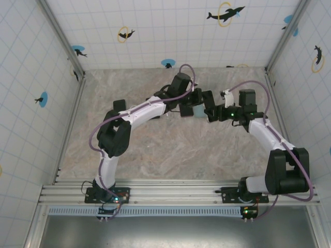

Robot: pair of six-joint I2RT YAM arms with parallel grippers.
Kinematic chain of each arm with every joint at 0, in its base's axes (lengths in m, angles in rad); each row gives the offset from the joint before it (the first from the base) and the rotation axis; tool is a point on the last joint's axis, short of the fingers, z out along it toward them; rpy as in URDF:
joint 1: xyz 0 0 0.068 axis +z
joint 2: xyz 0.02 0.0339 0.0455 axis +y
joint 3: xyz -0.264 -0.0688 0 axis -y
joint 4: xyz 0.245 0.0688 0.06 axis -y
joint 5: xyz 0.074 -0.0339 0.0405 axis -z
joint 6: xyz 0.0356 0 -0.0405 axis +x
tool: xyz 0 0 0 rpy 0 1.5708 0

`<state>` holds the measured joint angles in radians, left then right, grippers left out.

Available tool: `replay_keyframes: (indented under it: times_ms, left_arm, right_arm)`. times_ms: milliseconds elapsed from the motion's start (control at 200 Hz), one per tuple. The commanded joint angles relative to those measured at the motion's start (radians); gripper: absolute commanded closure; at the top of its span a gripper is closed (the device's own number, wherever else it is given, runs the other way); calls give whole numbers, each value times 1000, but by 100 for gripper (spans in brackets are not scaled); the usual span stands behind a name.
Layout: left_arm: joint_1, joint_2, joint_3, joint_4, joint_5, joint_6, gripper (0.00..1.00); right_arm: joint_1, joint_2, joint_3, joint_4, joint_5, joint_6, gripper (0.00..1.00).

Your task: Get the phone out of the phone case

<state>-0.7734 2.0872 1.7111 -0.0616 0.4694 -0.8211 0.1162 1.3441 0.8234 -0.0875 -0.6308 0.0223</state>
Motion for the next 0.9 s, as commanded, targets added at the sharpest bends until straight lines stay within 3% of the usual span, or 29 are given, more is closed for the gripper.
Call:
replay_keyframes:
  times_ms: [0, 140, 255, 360, 591, 896]
  left_arm:
    - [12, -14, 18, 49, 31, -18, 93]
    - [33, -31, 17, 93, 36, -52, 94]
    - [56, -62, -1, 144, 35, -80, 94]
    - [77, -107, -65, 249, 26, -140, 94]
    - [95, -167, -155, 433, 4, -275, 93]
    - [94, -205, -206, 570, -6, -394, 92]
  right_arm:
    - [-2, -99, -57, 202, -80, 79, 11]
    - [-15, -157, -133, 283, -73, 158, 5]
    - [-56, -202, -185, 326, -73, 262, 7]
    - [-84, -252, -269, 476, -73, 444, 10]
    - [-35, -275, -429, 913, -57, 891, 28]
    - [67, -199, -485, 1251, 59, 1183, 51]
